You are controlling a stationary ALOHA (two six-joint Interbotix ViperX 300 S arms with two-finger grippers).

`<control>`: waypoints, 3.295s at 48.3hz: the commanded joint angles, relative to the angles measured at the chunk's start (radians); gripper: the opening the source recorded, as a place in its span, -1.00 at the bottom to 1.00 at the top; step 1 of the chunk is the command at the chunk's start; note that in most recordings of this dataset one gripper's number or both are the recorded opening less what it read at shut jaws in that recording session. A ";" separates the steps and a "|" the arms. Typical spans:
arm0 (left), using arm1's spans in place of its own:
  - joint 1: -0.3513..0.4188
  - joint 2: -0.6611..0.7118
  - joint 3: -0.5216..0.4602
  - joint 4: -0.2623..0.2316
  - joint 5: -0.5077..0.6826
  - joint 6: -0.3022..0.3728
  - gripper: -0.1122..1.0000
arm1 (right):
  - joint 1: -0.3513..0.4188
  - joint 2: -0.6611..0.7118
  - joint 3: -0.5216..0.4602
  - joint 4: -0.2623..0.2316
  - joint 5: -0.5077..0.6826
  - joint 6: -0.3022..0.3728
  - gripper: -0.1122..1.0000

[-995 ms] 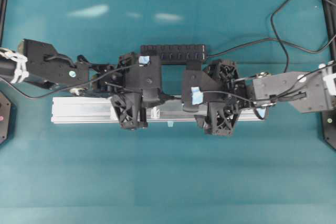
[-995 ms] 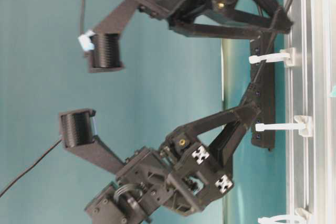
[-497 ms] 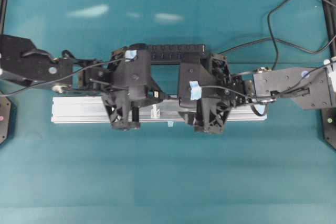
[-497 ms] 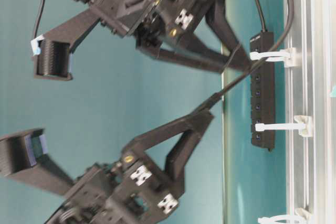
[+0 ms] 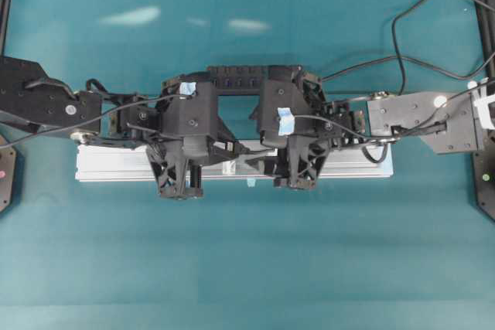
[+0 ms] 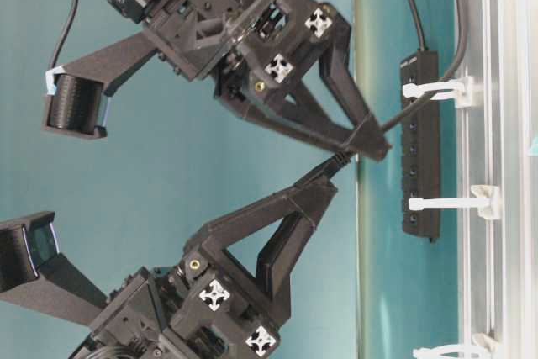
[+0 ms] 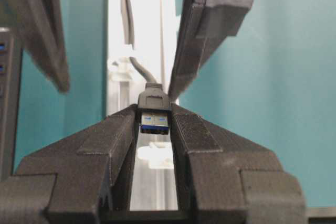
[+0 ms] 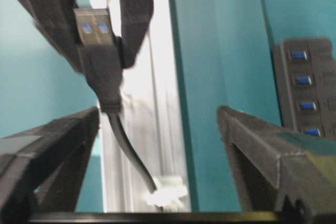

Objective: Pass the USB cable through three rings with both arms.

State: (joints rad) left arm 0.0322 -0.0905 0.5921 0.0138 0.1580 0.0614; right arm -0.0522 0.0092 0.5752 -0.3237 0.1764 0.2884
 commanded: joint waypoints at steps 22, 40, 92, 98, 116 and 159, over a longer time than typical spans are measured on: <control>0.002 -0.017 -0.009 0.002 -0.002 -0.003 -0.38 | 0.026 -0.006 -0.008 0.003 -0.051 0.012 -0.86; 0.011 -0.014 -0.009 0.002 0.029 -0.009 -0.38 | 0.031 -0.002 -0.026 0.011 -0.025 0.018 -0.93; 0.028 -0.259 0.167 0.002 0.035 -0.031 0.77 | 0.078 0.117 -0.110 0.011 0.327 -0.020 -0.93; 0.031 -0.288 0.178 0.002 0.035 -0.031 0.76 | 0.078 0.133 -0.110 0.011 0.328 -0.023 -0.93; 0.037 -0.373 0.206 0.002 0.035 -0.031 0.76 | 0.078 0.209 -0.161 0.011 0.334 -0.025 -0.93; 0.040 -0.423 0.244 0.002 0.035 -0.031 0.76 | 0.100 0.242 -0.215 0.011 0.339 -0.023 -0.93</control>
State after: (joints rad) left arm 0.0706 -0.5047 0.8514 0.0153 0.1994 0.0322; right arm 0.0322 0.2531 0.3774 -0.3160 0.5154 0.2715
